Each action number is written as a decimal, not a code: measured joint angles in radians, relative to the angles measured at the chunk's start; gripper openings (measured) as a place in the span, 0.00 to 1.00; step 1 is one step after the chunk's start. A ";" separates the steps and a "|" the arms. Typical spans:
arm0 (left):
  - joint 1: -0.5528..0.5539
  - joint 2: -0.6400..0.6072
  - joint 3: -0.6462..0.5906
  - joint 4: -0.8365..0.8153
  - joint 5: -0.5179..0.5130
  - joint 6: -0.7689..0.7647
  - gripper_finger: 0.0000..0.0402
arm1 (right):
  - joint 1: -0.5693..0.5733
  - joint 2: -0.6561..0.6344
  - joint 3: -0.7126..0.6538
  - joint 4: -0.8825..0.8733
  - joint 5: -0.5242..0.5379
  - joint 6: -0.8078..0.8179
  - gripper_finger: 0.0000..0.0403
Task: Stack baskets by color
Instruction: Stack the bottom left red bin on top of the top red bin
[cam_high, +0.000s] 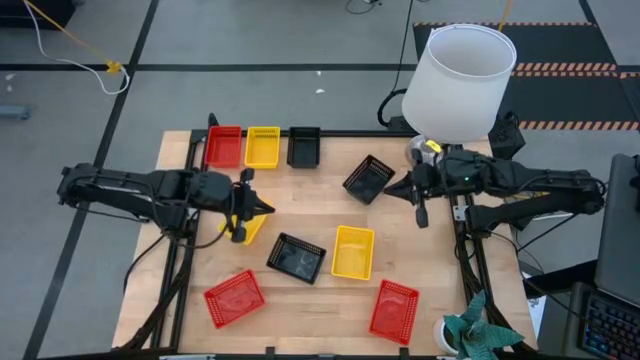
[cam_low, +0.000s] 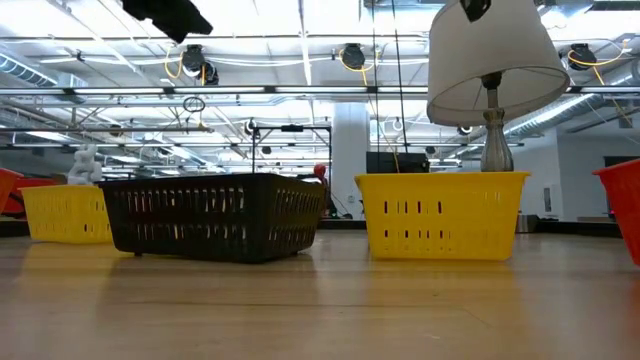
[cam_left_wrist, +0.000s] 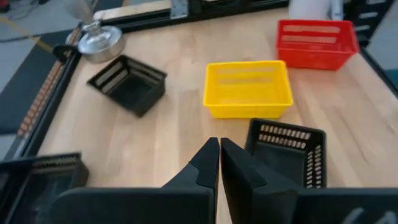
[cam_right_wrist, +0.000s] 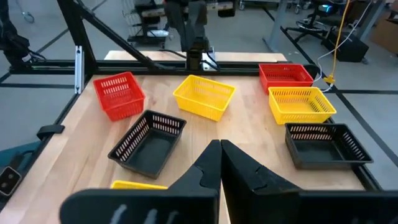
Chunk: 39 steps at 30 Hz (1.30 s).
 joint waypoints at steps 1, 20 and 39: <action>0.002 0.000 0.000 -0.010 -0.011 -0.022 0.05 | 0.000 0.001 -0.022 0.031 0.000 0.000 0.00; -0.076 0.022 0.000 -0.155 -0.066 -0.156 0.05 | 0.217 0.011 -0.391 0.371 0.178 0.314 0.00; -0.471 0.235 0.000 -0.297 -0.062 -0.613 0.27 | 0.304 0.055 -0.391 0.460 0.314 0.217 0.00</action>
